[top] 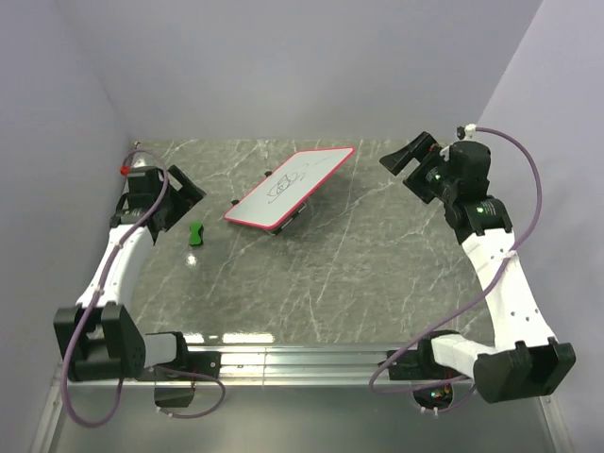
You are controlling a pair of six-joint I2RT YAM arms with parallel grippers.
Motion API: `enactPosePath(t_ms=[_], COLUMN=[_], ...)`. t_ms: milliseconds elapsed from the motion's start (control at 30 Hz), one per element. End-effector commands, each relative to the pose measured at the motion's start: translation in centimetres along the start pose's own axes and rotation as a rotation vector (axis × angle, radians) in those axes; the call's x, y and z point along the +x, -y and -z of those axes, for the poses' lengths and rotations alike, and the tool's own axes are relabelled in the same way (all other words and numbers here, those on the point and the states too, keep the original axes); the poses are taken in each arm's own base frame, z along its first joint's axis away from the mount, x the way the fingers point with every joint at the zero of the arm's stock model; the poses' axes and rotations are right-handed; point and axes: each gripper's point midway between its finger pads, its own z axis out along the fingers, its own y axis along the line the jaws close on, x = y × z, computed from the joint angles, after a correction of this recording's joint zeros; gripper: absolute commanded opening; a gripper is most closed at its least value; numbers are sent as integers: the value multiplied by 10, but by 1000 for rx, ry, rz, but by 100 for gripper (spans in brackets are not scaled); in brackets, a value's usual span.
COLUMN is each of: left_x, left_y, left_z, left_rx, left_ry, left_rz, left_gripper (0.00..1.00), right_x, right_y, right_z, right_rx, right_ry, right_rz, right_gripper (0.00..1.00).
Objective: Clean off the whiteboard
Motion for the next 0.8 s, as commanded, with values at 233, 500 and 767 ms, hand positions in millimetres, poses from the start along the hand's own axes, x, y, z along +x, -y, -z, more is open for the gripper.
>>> enactPosePath(t_ms=[233,500,767], left_x=[7,22,26], left_y=[-25,-55,-57], left_z=[-29,-48,-53], left_rx=[-81,-229,-226], left_ry=[-19,-106,-138], left_rz=[-100,-116,-153], left_gripper=[99,99,99], right_x=[-29,-6,98], right_y=[-26,-39,-46], right_z=[-25,-98,-139], right_rx=[-37,49,165], right_ry=[6,-168,-436], right_rz=[45,34,-14], right_gripper=[100,99,96])
